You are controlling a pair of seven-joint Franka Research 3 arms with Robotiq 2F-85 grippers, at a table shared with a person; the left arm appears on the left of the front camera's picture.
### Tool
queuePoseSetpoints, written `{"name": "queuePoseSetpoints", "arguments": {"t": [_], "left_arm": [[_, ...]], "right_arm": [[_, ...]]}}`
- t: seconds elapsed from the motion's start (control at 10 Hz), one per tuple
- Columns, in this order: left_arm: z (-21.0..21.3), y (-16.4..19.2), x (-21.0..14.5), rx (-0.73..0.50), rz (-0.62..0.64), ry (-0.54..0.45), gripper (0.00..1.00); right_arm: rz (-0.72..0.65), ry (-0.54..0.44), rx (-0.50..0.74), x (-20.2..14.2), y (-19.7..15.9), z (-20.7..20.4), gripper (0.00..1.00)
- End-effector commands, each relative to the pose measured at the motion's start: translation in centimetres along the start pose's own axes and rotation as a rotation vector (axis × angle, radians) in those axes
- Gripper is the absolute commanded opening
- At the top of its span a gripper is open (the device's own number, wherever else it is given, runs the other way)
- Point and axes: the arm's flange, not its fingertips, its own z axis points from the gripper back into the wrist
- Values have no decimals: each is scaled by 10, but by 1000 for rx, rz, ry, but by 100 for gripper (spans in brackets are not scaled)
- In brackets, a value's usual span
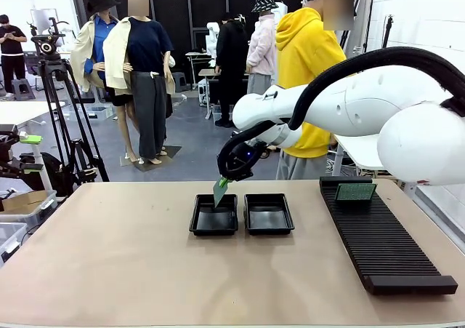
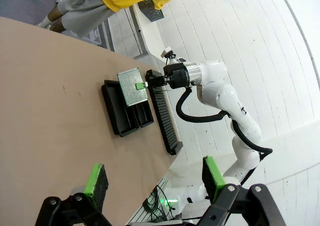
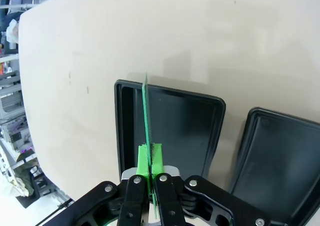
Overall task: Inspect and transfer BCBs to ESD trays.
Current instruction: Pick up the Blank PCB from the PCB Rack and place it in the left ESD tray.
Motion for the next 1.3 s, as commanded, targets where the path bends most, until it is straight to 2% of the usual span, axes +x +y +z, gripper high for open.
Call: {"name": "queuePoseSetpoints", "arguments": {"t": [0.0, 0.4, 0.8, 1.2], "left_arm": [[2, -3, 0, -1, 7, -3, 100], [2, -3, 0, -1, 7, -3, 100], [2, -3, 0, -1, 7, -3, 100], [2, -3, 0, -1, 7, -3, 100]], "right_arm": [[-14, 11, 16, 0, 0, 1, 0], [-1, 0, 1, 0, 0, 0, 0], [-84, 59, 49, 0, 12, -17, 0], [-106, 41, 48, -17, 21, -28, 0]]}}
